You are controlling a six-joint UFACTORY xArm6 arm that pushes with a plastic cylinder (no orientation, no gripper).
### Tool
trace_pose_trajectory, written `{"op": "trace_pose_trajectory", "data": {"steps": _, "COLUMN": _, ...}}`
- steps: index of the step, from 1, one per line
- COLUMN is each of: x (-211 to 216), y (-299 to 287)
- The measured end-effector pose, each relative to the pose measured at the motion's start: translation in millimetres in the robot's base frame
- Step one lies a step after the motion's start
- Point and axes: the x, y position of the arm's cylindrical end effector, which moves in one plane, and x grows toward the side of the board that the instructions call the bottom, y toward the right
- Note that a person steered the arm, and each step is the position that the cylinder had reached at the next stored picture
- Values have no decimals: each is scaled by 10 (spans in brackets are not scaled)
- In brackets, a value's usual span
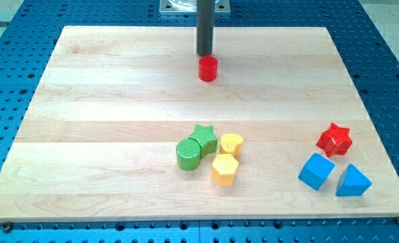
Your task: Push the red circle into the cube
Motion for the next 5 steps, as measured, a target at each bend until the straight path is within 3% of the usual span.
{"op": "trace_pose_trajectory", "data": {"steps": 1, "x": 532, "y": 66}}
{"op": "trace_pose_trajectory", "data": {"steps": 2, "x": 533, "y": 69}}
{"op": "trace_pose_trajectory", "data": {"steps": 4, "x": 1111, "y": 308}}
{"op": "trace_pose_trajectory", "data": {"steps": 5, "x": 1112, "y": 503}}
